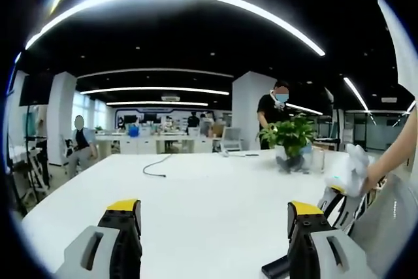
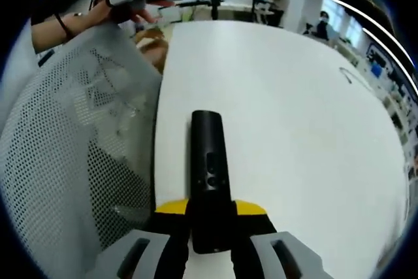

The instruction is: Press the specified remote control buttons in sequence, fully releasing each button before pressing the next.

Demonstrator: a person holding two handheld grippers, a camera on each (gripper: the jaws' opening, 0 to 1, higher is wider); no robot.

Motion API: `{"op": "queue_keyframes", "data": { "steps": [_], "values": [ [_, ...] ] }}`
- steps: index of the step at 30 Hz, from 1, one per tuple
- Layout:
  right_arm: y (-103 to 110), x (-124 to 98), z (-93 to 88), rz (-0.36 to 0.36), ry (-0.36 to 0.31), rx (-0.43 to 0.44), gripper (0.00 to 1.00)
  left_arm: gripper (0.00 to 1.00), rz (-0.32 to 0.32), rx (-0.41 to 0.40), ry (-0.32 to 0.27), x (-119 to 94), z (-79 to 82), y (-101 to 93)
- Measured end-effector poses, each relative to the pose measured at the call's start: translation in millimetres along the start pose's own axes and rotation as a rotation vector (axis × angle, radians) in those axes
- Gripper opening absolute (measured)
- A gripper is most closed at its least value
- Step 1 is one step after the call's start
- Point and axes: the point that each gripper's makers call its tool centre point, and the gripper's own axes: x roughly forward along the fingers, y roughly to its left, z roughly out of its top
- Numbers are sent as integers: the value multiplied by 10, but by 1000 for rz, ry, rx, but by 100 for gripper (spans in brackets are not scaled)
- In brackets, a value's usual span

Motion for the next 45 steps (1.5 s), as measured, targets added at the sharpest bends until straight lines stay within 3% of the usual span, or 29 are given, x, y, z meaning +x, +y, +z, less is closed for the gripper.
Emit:
{"op": "queue_keyframes", "data": {
  "steps": [33, 45],
  "values": [
    [-588, -9, -16, -25, -27, 6, 21, 94, -15, 37, 48, 36, -99, -40],
    [-746, -7, -7, -14, 1, -14, 21, 91, -24, 65, 75, 37, -148, -54]
  ]
}}
